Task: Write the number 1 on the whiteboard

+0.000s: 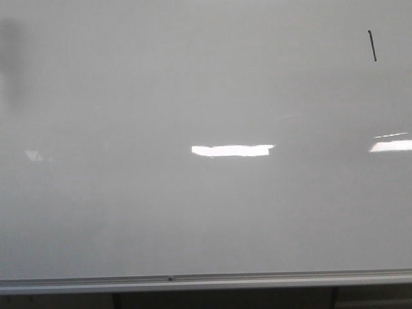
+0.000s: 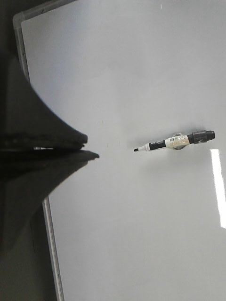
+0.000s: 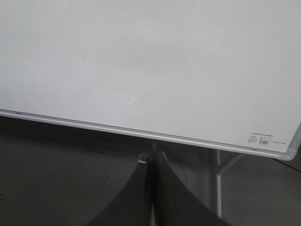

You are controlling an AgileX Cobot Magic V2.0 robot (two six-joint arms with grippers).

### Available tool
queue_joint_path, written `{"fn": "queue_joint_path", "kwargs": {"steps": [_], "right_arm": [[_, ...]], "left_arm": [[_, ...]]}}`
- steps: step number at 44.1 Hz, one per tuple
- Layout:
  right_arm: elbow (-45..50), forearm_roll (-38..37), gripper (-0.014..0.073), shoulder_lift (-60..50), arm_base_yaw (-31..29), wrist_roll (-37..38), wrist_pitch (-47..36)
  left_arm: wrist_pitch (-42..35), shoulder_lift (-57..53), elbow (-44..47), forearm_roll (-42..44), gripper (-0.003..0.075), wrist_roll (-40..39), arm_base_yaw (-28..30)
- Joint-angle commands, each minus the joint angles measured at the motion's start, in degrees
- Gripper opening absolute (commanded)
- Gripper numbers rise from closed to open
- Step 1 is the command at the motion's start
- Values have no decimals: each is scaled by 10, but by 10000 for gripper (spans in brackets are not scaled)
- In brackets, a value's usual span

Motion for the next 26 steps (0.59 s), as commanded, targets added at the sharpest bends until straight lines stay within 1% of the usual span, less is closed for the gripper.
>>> {"fn": "queue_joint_path", "kwargs": {"steps": [1,15,17,18,20,26], "right_arm": [[-10,-8,-69,6,-4,1,-41],[-10,-8,-69,6,-4,1,-41],[-10,-8,-69,6,-4,1,-41],[-10,-8,-69,6,-4,1,-40],[-10,-8,-69,6,-4,1,-40],[-10,-8,-69,6,-4,1,-41]], "left_arm": [[-46,5,-14,-1,-19,-6,-4],[-53,-2,-7,-1,-19,-6,-4],[-70,-13,3,3,-19,5,-3],[-81,-22,12,21,-19,14,0],[-102,-37,31,28,-19,14,8],[-181,-93,127,19,-20,14,37]]}}
